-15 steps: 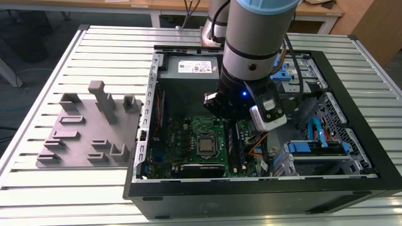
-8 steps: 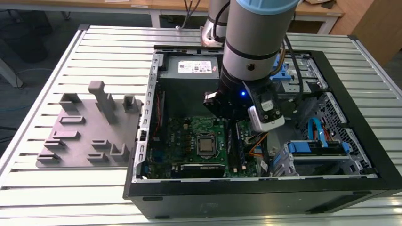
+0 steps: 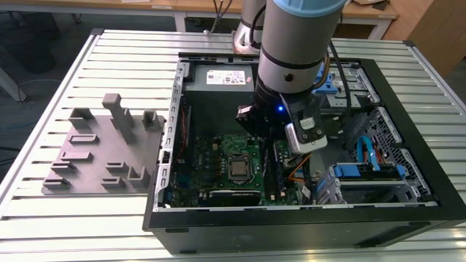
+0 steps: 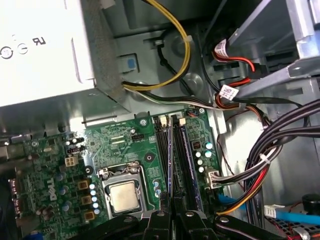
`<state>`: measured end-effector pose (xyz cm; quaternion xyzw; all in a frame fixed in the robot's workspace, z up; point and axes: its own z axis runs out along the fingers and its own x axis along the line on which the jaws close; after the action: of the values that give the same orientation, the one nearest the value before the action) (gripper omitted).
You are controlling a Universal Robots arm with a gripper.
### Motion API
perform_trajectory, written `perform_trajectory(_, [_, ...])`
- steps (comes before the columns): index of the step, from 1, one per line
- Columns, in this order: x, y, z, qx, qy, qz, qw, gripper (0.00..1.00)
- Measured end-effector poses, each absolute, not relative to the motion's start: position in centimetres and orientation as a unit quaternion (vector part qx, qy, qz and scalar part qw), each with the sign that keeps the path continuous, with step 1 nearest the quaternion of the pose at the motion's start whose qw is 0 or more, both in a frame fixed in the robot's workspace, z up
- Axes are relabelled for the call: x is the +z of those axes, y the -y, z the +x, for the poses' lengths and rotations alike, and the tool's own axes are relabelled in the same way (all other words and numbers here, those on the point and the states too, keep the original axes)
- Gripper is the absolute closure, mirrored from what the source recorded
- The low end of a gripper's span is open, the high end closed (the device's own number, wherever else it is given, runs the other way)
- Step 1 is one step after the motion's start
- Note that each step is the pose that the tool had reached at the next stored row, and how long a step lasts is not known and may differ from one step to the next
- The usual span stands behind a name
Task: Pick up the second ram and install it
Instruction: 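Insert the second ram into the second slot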
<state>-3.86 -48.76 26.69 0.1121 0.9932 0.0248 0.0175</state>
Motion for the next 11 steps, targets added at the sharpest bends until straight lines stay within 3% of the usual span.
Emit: perform_trajectory(11, [26.67, 48.76, -3.86, 0.024, -0.989, 0.144, 0.018, 0.89])
